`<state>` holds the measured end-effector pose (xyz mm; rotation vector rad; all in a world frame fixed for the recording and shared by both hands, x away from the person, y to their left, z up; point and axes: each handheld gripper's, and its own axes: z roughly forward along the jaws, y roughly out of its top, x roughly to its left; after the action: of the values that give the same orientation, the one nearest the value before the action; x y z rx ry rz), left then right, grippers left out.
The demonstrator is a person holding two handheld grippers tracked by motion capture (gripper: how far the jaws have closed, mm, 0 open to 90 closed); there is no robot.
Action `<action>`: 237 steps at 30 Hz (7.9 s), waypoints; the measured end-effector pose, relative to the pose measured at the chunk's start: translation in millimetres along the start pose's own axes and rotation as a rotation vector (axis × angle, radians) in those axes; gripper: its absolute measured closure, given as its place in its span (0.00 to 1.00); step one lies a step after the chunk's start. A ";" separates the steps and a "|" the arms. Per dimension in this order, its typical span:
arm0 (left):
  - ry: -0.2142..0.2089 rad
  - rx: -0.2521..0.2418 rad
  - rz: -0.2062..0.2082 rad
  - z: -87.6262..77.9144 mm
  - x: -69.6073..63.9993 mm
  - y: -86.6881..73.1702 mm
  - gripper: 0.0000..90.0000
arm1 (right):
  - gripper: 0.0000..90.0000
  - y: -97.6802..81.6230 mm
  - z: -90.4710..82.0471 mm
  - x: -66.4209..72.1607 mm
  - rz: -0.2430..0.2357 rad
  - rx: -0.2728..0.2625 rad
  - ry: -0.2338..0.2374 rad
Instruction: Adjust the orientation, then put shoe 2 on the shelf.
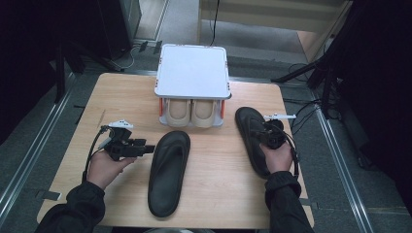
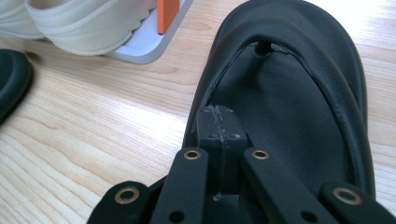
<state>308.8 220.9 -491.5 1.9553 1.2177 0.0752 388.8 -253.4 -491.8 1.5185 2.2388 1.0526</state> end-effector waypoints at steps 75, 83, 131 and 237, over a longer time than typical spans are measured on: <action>0.024 0.015 0.009 -4.5 2.4 -2.7 0.50 | 0.82 1.3 -9.4 -42.2 0.093 -0.012 -0.043; 0.021 0.013 0.005 -4.4 2.2 -2.6 0.50 | 0.82 -2.1 -20.9 -31.2 0.102 -0.025 -0.035; -0.014 0.088 0.111 18.3 -0.4 -9.2 0.94 | 0.82 -50.4 -3.1 104.9 -0.028 0.069 0.099; -0.070 0.010 0.144 -20.2 -4.6 52.8 0.78 | 0.58 -71.1 -15.2 201.2 -0.060 -0.149 0.153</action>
<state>335.8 218.7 -441.6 2.0352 1.0325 0.0742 242.9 -96.9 -490.4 1.3434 2.2316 1.3252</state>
